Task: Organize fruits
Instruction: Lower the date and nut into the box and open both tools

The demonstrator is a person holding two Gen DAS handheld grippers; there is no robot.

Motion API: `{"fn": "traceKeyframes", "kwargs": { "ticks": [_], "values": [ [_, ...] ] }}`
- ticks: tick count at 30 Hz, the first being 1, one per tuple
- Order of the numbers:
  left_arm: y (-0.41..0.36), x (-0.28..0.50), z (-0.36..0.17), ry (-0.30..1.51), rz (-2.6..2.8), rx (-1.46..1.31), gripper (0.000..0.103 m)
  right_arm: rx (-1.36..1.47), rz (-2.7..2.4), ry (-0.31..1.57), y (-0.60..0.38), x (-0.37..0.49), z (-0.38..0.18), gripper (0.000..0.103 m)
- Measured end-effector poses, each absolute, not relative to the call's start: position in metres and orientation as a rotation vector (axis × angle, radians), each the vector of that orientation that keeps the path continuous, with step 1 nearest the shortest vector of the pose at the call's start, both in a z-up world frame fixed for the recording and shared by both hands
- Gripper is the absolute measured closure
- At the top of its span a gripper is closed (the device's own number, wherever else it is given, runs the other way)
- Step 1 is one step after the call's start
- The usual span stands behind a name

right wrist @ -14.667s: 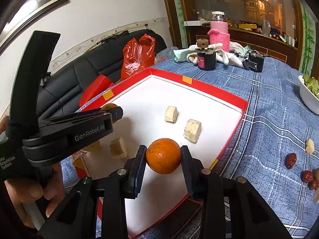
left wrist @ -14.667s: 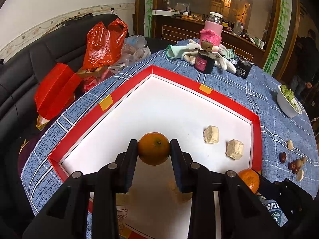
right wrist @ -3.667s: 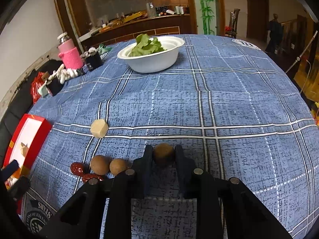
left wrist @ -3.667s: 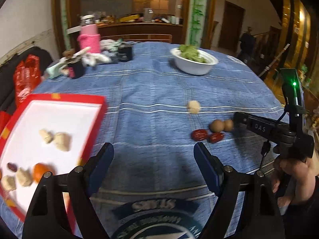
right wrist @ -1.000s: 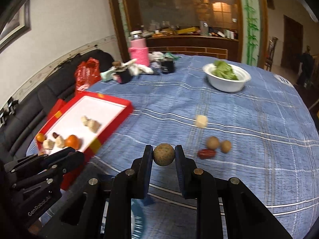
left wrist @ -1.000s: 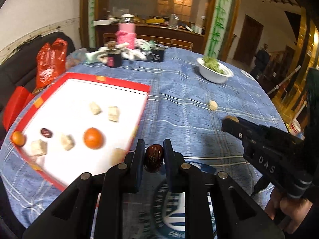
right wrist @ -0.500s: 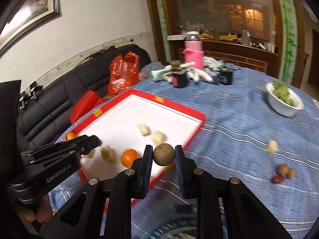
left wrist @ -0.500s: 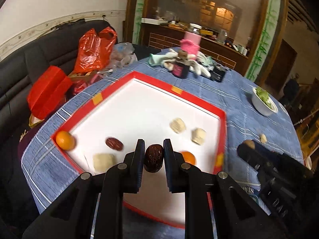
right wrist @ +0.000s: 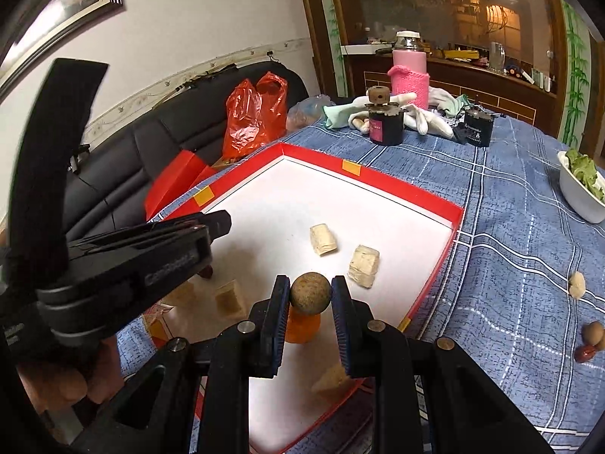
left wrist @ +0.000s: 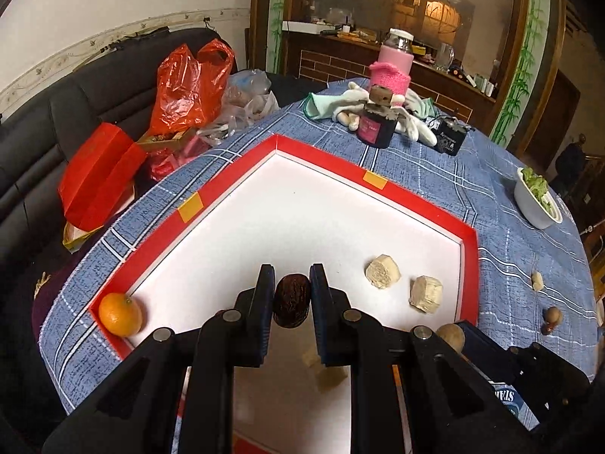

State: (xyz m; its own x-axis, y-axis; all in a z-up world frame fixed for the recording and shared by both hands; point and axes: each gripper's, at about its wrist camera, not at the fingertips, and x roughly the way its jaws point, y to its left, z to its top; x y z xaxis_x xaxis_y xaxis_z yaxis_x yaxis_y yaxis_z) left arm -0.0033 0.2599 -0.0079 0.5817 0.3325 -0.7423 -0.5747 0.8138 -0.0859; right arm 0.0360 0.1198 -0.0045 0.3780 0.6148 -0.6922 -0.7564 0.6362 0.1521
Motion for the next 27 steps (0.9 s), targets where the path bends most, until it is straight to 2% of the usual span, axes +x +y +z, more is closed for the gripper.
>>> {"fn": "traceKeyframes", "kwargs": {
  "ticks": [18, 19, 21, 22, 23, 27],
  "values": [
    [0.264, 0.007, -0.016, 0.825, 0.575, -0.319, 0.086, -0.195, 0.869, 0.821, 0.122, 0.05, -0.017, 0.077],
    [0.263, 0.008, -0.016, 0.835, 0.574, -0.314, 0.083, -0.197, 0.866, 0.822, 0.122, 0.05, -0.017, 0.077],
    [0.261, 0.006, -0.015, 0.833, 0.573, -0.31, 0.06, -0.194, 0.871, 0.821, 0.122, 0.05, -0.016, 0.066],
    [0.26, 0.005, -0.014, 0.824, 0.58, -0.305, 0.043, -0.192, 0.871, 0.814, 0.12, 0.049, -0.014, 0.065],
    [0.259, 0.003, -0.012, 0.811, 0.589, -0.296, 0.039, -0.19, 0.871, 0.806, 0.119, 0.048, -0.012, 0.064],
    [0.255, 0.0, -0.005, 0.792, 0.594, -0.279, 0.039, -0.181, 0.861, 0.784, 0.11, 0.046, -0.005, 0.062]
  ]
}}
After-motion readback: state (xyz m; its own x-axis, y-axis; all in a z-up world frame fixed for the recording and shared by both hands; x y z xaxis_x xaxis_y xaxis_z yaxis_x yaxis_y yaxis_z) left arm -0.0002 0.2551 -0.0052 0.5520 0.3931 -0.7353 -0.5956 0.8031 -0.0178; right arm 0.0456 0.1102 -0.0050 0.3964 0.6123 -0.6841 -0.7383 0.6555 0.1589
